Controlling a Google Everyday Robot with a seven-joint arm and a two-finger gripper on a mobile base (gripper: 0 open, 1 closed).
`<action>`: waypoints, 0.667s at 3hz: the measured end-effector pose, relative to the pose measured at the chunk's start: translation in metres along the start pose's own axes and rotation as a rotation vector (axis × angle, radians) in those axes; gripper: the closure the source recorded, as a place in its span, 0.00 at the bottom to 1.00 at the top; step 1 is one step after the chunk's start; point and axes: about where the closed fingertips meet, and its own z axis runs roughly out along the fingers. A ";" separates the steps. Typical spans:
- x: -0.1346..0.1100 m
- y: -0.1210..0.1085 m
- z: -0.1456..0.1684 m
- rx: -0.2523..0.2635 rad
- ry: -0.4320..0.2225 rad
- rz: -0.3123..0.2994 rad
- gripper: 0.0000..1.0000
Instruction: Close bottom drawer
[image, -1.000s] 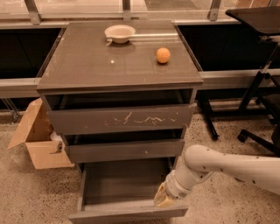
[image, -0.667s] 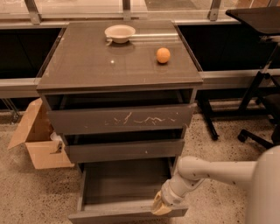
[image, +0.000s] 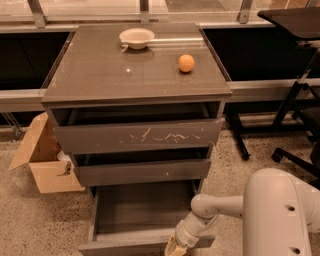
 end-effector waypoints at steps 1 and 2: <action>0.000 0.000 0.000 0.000 0.000 0.000 1.00; 0.011 -0.002 0.014 -0.005 0.021 0.003 1.00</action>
Offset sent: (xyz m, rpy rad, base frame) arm -0.0079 -0.0035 -0.0496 -0.0610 -0.0033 0.0195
